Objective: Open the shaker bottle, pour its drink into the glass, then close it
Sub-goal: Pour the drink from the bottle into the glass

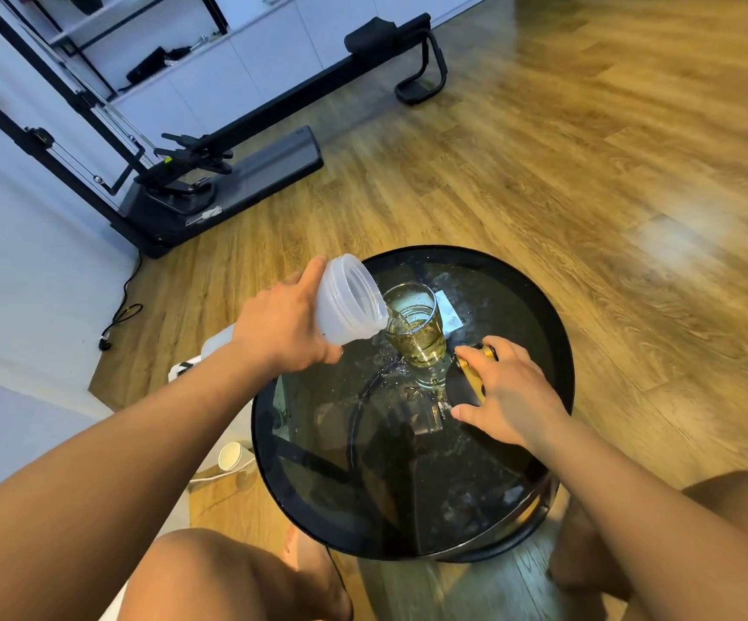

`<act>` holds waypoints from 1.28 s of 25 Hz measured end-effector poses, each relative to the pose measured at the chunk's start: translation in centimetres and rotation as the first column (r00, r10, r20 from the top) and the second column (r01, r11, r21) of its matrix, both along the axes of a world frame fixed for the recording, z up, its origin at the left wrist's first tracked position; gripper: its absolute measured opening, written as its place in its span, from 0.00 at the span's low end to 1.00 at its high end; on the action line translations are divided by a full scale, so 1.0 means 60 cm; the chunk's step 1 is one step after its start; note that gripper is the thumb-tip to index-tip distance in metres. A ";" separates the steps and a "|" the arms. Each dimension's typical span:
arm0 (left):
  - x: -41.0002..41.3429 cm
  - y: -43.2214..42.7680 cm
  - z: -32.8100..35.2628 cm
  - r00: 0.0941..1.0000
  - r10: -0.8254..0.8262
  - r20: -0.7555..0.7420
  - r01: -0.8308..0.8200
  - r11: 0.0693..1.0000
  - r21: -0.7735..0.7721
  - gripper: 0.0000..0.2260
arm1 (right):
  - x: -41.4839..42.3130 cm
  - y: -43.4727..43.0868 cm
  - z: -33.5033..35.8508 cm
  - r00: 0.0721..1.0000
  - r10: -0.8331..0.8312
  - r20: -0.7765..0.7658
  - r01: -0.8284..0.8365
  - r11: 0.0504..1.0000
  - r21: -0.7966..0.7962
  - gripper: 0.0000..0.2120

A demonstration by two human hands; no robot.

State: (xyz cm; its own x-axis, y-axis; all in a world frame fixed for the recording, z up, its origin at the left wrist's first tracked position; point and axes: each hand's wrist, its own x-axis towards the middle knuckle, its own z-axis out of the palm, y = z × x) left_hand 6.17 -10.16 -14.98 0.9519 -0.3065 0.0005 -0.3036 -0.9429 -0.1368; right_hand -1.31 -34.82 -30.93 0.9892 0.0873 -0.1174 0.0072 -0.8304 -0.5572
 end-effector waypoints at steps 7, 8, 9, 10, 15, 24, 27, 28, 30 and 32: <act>-0.005 0.002 -0.004 1.000 -0.003 -0.006 0.003 1.000 -0.008 0.49 | 0.000 0.000 -0.002 1.000 -0.003 0.008 0.003 1.000 -0.005 0.41; -0.005 0.003 -0.004 1.000 -0.005 -0.001 0.005 1.000 -0.005 0.48 | 0.000 0.000 -0.003 1.000 -0.005 0.009 0.005 1.000 -0.004 0.41; -0.006 0.003 -0.004 1.000 -0.009 0.003 0.009 1.000 -0.003 0.48 | 0.001 0.000 -0.003 1.000 -0.005 0.009 0.005 1.000 -0.004 0.41; -0.005 0.002 -0.004 1.000 -0.014 0.005 0.014 1.000 -0.006 0.48 | 0.001 0.000 -0.003 1.000 -0.004 0.007 0.004 1.000 -0.006 0.41; -0.004 0.003 -0.002 1.000 -0.017 0.018 0.017 1.000 -0.001 0.47 | 0.001 0.001 -0.003 1.000 -0.004 0.004 0.004 1.000 -0.016 0.41; -0.002 0.004 -0.003 1.000 -0.010 0.004 0.010 1.000 -0.002 0.49 | 0.001 0.001 -0.001 1.000 -0.004 0.006 0.004 1.000 -0.011 0.41; -0.002 0.003 -0.003 1.000 -0.004 0.013 0.004 1.000 0.006 0.49 | 0.000 0.001 0.000 1.000 -0.005 -0.002 0.005 1.000 -0.006 0.41; -0.001 0.003 -0.003 1.000 -0.004 0.018 0.004 1.000 0.006 0.49 | -0.001 0.001 0.000 1.000 -0.005 -0.005 0.005 1.000 -0.002 0.41; 0.000 0.003 -0.003 1.000 -0.001 0.020 0.001 1.000 0.006 0.49 | -0.001 0.000 0.001 1.000 -0.001 -0.006 0.001 1.000 0.002 0.41; 0.001 0.003 -0.003 1.000 0.007 0.017 -0.007 1.000 0.006 0.50 | 0.000 0.001 0.002 1.000 0.001 -0.006 -0.001 1.000 0.001 0.41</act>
State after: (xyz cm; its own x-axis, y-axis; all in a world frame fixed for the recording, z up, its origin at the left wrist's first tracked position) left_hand 6.25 -9.96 -15.15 0.9539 -0.2997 0.0151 -0.2943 -0.9442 -0.1481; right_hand -1.30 -34.79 -30.79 0.9885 0.0881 -0.1232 0.0045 -0.8301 -0.5576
